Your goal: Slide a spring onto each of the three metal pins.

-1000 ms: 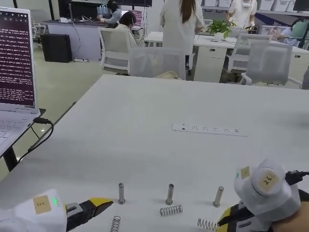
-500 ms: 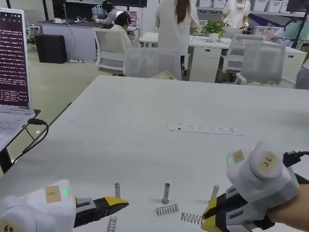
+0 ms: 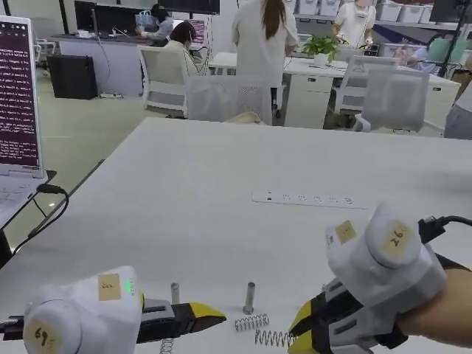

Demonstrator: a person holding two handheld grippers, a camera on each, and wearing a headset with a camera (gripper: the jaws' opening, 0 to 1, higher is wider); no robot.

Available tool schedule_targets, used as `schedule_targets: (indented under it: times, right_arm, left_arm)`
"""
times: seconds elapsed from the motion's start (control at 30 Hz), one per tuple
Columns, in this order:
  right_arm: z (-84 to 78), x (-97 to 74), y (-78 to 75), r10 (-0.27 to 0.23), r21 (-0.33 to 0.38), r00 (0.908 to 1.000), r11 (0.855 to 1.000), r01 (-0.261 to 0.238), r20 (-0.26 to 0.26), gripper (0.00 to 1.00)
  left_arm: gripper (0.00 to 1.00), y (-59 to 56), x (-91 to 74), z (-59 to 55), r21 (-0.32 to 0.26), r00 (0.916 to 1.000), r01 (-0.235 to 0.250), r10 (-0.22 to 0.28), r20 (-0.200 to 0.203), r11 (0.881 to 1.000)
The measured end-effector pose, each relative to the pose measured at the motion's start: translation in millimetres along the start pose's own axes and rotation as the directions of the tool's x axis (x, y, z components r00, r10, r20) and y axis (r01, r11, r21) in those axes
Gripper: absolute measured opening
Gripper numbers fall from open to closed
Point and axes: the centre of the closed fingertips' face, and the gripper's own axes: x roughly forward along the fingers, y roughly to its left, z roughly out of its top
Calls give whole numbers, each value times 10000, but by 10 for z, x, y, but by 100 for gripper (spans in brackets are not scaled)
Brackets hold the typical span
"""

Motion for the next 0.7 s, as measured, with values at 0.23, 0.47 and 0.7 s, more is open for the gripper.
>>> schedule_targets:
  times: [0.23,0.47,0.7]
  right_arm:
    - [55,21,109,312,-417,9994,9986,-317,-140,8]
    - [68,28,182,530,-620,9982,9966,-547,-288,8]
    - [61,44,245,715,-828,9963,9937,-753,-477,8]
  left_arm:
    - [23,-90,59,23,371,9994,332,-332,-21,9988]
    - [18,-152,87,28,607,9983,586,-582,-82,9964]
    - [10,-203,110,4,875,9964,825,-805,-266,9927]
